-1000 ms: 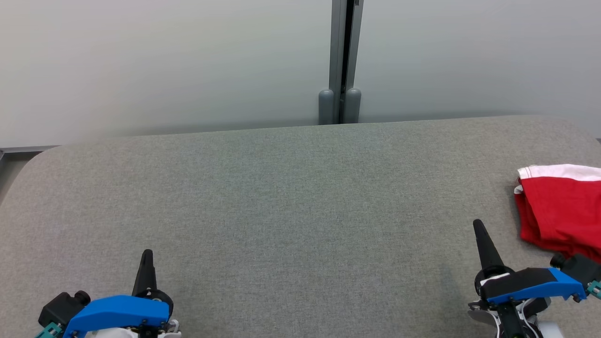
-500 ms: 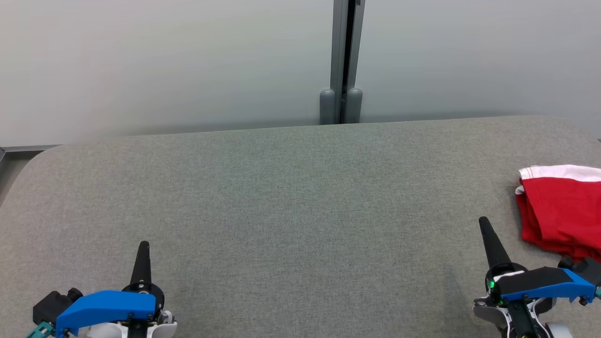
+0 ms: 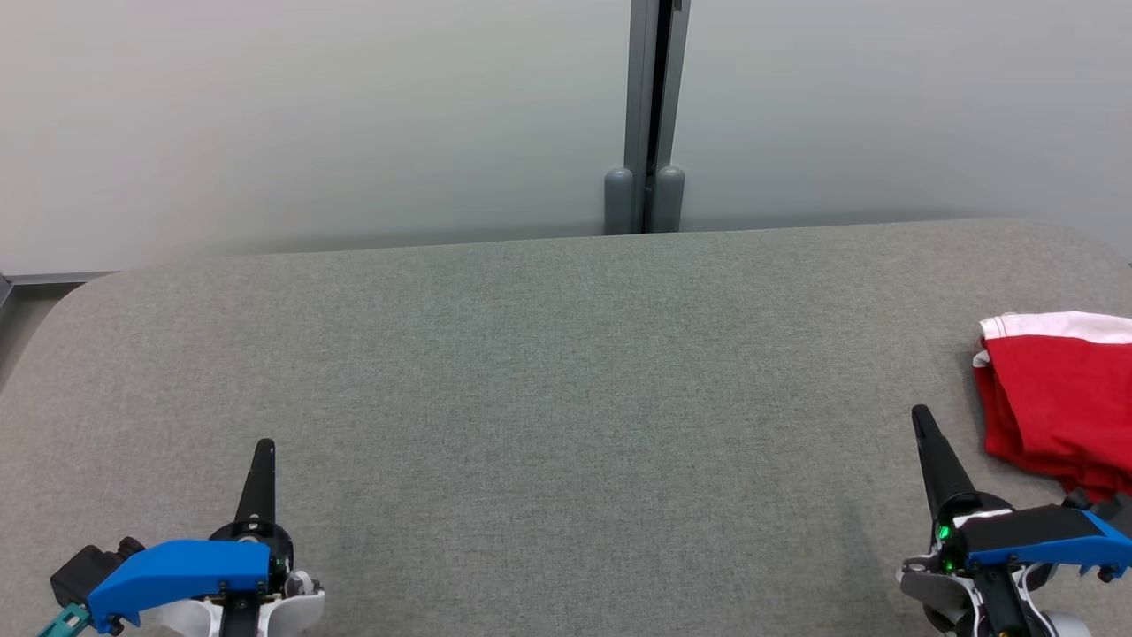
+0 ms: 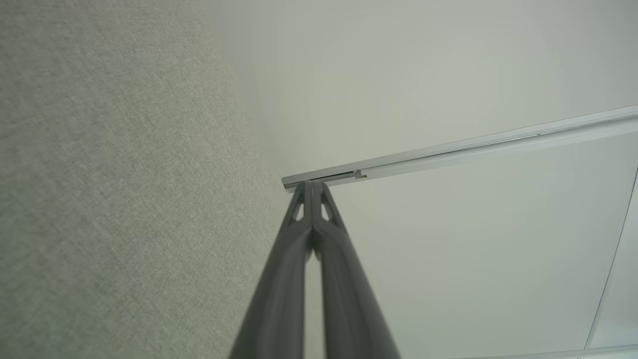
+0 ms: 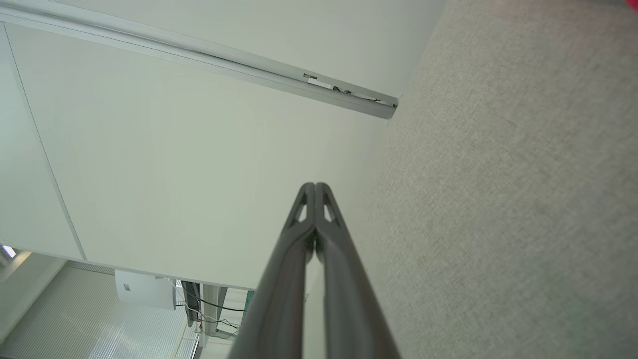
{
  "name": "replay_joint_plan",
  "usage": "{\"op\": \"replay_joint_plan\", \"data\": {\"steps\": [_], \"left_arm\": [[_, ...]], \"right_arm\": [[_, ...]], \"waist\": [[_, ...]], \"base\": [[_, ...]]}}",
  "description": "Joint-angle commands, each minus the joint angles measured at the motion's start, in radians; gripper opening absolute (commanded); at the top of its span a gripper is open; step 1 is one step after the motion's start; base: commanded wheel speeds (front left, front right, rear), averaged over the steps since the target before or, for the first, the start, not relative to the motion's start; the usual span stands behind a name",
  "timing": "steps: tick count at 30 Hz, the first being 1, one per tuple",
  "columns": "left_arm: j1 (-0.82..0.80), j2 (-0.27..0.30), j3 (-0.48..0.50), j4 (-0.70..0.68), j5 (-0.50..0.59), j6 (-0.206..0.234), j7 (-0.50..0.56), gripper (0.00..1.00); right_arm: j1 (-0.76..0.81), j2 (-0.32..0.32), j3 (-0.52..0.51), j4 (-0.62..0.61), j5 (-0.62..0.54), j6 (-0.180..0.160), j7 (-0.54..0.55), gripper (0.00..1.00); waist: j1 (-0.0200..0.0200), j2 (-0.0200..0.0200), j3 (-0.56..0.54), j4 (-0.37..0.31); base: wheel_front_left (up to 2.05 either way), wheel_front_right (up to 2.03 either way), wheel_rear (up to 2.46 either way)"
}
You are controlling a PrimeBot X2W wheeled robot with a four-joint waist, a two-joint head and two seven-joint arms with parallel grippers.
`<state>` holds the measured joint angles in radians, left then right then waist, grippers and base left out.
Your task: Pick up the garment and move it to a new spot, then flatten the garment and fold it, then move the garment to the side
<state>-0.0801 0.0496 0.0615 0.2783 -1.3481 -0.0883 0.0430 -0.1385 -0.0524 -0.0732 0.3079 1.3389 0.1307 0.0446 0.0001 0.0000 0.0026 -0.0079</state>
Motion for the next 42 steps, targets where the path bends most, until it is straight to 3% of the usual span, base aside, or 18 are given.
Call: {"op": "replay_joint_plan", "data": {"steps": [1,35,42], "left_arm": [[-0.017,0.001,0.010,-0.010,-0.019,-0.005,0.007,0.00],[-0.034,0.001,0.054,-0.036,-0.263,-0.048,0.072,0.00],[-0.033,0.001,0.055,-0.036,-0.266,-0.046,0.074,0.00]], "right_arm": [[0.009,0.001,-0.006,-0.013,0.019,0.000,0.007,0.00],[0.038,0.003,-0.044,-0.066,0.271,0.000,0.071,0.00],[0.037,0.003,-0.044,-0.067,0.275,0.000,0.073,0.00]], "waist": [[-0.0001,0.0000,0.000,0.000],[-0.0001,0.0000,0.000,0.008],[-0.0001,0.0000,0.000,0.008]], "base": [[0.00,0.00,0.00],[0.00,0.00,0.00],[0.00,0.00,0.00]]}}
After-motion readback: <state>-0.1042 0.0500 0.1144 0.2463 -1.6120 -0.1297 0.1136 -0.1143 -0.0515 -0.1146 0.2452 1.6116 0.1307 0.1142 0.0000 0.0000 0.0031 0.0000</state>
